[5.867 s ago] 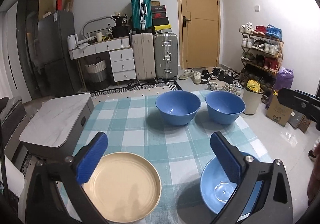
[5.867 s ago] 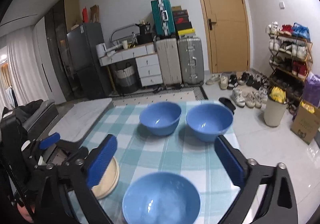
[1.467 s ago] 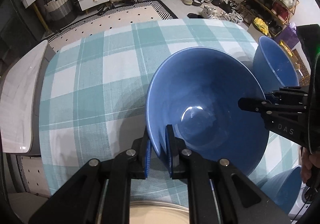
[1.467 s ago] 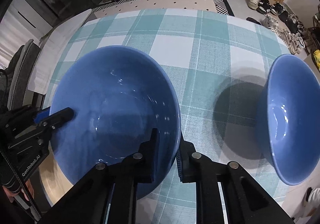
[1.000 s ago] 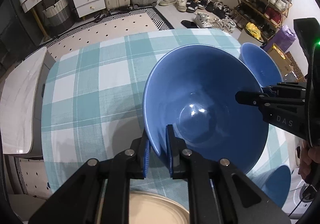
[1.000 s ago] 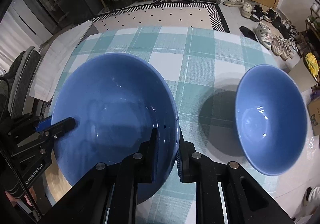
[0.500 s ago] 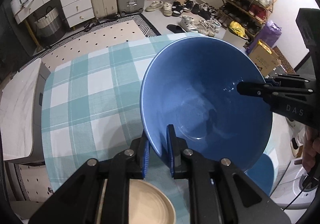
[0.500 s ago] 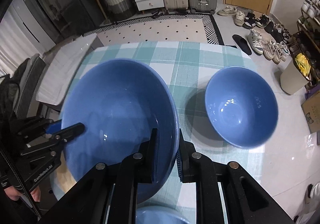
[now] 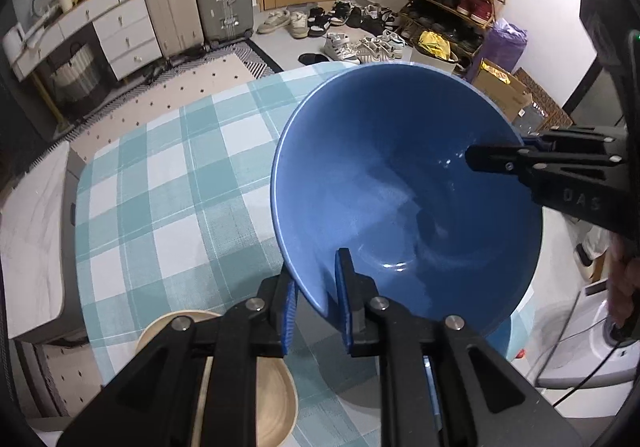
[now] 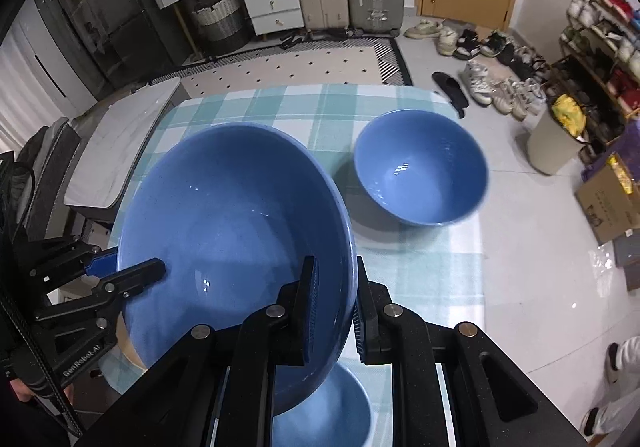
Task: Organize plates and bowls
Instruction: 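Lift and carry the blue bowl with both grippers toward the set-down bowl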
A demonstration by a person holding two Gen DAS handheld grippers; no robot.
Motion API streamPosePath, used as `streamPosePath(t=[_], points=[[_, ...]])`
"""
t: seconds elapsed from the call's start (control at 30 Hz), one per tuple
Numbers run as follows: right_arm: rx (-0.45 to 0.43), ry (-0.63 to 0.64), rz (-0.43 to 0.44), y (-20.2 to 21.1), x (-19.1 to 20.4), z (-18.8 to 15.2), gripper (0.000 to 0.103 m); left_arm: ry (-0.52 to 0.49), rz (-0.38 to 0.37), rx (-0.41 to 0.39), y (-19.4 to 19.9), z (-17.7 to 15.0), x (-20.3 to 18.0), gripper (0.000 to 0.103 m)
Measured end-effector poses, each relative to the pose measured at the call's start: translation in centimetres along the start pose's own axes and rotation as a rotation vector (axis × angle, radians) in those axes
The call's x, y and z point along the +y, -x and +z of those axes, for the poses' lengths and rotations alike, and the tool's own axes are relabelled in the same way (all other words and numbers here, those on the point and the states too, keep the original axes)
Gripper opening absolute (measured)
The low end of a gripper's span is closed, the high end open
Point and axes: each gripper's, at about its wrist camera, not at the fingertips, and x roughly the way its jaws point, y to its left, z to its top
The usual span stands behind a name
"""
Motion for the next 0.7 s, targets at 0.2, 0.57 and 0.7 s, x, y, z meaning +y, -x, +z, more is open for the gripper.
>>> streamPosePath(t=[0.2,0.57,0.7], points=[[-0.010,-0.017,0.001,2.7,-0.4,-3.6,0.015,-0.014,-0.035,0.015,0.6,-2.4,-2.0,0.016],[0.002,-0.078,0.027,2.4,-1.3,-10.3,0.015,-0.040,-0.045,0.032,0.7,-7.1,-5.1,0.017],[0.013,-0.101,0.035,1.4,-2.1,-12.0,0.015,-0.053,-0.041,0.031,0.5,-8.0,-6.0,0.017]])
